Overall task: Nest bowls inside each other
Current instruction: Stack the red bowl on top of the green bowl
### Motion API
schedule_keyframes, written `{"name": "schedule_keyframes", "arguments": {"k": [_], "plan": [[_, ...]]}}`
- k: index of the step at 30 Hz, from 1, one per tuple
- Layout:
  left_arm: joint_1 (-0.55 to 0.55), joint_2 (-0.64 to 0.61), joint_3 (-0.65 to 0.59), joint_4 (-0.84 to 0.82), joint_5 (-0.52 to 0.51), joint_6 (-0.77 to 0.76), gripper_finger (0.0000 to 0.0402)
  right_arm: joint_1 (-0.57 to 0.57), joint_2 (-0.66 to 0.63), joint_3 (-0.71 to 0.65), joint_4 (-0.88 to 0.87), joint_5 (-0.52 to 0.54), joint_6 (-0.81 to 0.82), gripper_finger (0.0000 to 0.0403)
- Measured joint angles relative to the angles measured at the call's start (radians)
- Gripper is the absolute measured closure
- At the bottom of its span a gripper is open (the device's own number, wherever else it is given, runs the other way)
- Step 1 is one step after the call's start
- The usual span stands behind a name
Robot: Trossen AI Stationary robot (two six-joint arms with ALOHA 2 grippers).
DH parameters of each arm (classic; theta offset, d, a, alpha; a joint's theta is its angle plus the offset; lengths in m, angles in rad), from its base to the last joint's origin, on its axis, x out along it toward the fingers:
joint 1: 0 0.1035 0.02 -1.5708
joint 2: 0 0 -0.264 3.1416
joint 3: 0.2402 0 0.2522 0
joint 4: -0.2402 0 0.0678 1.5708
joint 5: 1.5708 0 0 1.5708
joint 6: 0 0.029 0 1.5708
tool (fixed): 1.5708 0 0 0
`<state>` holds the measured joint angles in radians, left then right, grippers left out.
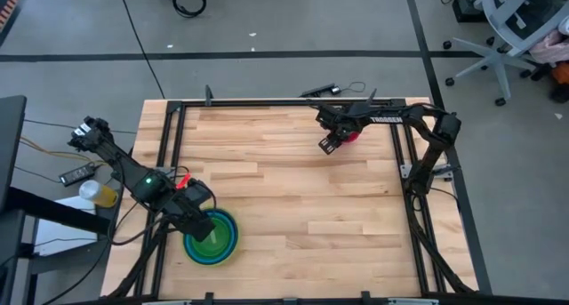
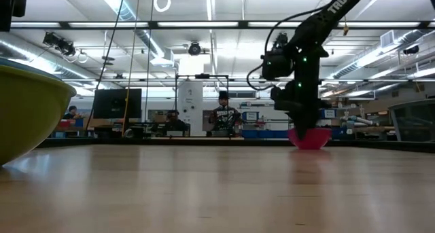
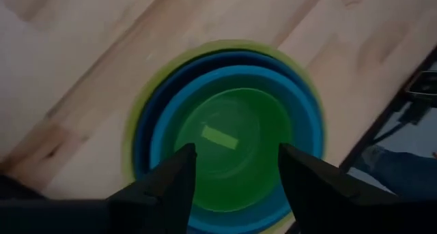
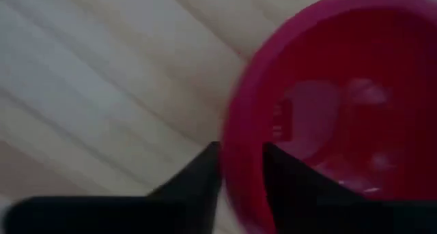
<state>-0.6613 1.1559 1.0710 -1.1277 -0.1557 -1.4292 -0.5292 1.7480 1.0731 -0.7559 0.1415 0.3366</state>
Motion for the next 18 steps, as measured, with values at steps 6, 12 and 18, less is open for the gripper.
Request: {"name": "schedule_keyframes", "arguments": {"k": [6,12,18], "plan": [[0.002,-0.033,0.0,-0.071,-0.005,0.001,0.0194,0.086,-0.019,0.025,-0.023,-0.034,0.035,0.0379],[0.003,-0.083,0.0,-0.111,-0.051,0.076,0.0194,0.353,-0.024,0.143,0.071,-0.138,0.119,0.0383],[0.004,-0.137,0.0,-0.183,-0.077,0.09,0.0194,0.605,-0.016,0.239,0.466,-0.134,0.226,0.0383]]}}
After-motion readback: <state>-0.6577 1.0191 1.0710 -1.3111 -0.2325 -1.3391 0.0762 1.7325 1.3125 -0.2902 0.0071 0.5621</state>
